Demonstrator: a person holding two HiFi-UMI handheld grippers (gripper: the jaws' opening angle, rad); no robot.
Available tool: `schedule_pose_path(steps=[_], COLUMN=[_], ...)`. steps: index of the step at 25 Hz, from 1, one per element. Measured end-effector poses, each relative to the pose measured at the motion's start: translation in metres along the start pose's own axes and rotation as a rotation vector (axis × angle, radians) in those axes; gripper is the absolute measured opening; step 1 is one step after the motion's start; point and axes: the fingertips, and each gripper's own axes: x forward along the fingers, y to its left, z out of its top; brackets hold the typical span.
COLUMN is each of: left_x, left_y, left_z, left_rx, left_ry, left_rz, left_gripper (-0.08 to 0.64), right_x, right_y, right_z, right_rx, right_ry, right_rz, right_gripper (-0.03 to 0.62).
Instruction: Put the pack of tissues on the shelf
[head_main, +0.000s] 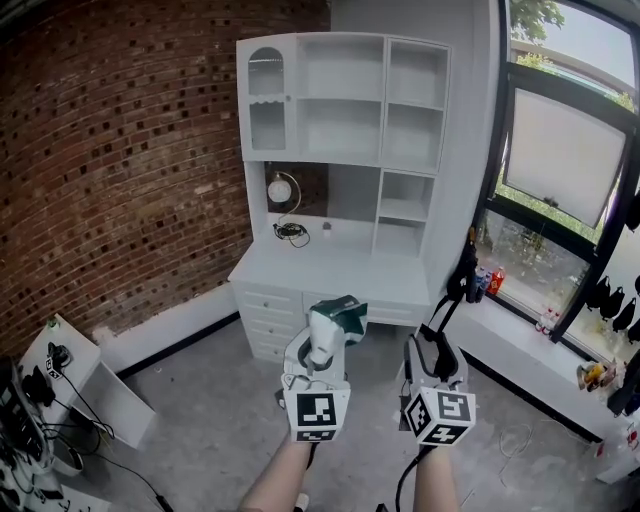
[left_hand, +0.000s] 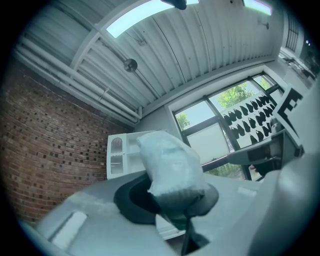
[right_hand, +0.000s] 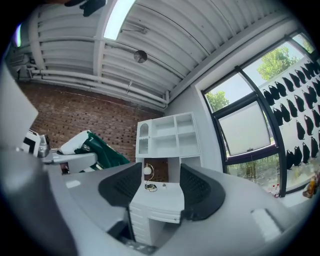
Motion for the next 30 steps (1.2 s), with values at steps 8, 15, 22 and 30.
schedule_pose_path(steps=[8,15,22,30], left_x=[0.041,0.092,0.132,0.157], left_y=[0.030,0.064,0.088,0.095], left_z=[-0.024,-0.036,-0.043,-0.065], left_rx=[-0.021,-0.048,-0.056,-0.077], left_ry=[-0.006,-0.054,-0.081,-0.061], left_rz=[-0.013,-0.054,-0.119,-0.108], left_gripper=[0.105,0.104,0.104,0.104], right_x=[0.053,0.103,0.142,0.168], right_y=[0.006,0.014,0.018,0.012], right_z=[-0.017,-0.019,-0.015,-0.034], right_rx=[-0.006,-0.032,-0.045,-0.049], right_ry=[0.020,-0.002,-0.018,0.014], right_rz=[-0.015,-0.068,-0.137,-0.131], right_gripper=[0.245,0.244,0.244,0.245])
